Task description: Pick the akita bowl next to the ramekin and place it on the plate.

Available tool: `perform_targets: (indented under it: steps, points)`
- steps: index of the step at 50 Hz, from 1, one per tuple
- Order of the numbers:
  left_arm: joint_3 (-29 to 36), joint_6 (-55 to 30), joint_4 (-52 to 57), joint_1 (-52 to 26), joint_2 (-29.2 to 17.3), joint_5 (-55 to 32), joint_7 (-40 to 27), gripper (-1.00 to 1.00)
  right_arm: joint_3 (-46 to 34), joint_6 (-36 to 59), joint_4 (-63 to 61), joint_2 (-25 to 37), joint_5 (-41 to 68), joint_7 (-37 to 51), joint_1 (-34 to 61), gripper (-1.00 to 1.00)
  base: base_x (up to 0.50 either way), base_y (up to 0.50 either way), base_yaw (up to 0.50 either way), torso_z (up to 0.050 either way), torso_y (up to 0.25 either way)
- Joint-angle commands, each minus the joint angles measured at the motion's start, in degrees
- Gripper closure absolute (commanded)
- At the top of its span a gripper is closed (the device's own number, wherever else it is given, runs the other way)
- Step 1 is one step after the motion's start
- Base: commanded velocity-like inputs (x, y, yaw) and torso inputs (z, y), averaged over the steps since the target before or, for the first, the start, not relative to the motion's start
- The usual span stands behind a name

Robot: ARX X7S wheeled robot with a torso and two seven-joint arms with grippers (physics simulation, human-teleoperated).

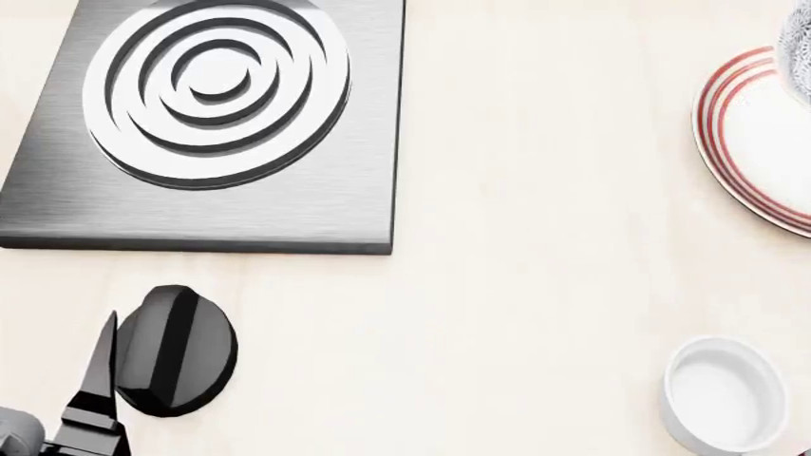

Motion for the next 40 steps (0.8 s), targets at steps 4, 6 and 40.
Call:
perform_targets:
  steps: [4,6,40]
  points:
    - [-1.2,-0.2,0.0,0.2,1.2,0.8,1.5,-1.0,2.0,-1.5,1.2,-1.7,-2.2,-2.4,-1.5,1.0,0.0,0.0,0.0,0.0,0.0]
    - [-1.1,-0.2,0.0,0.2,1.2,0.8,1.5,-1.0,2.0,-1.5,1.3,-1.7,-2.3,-2.6,-1.6,1.0,0.0,0.0,0.0,0.0,0.0]
    - [-0.7,0.3,-0.4,0.5,1.0,1.1,1.4,-1.0,4.6,-4.0,6.7,-3.7,-0.4,-4.2,-0.9,1.0,0.0,0.0,0.0,0.0,0.0]
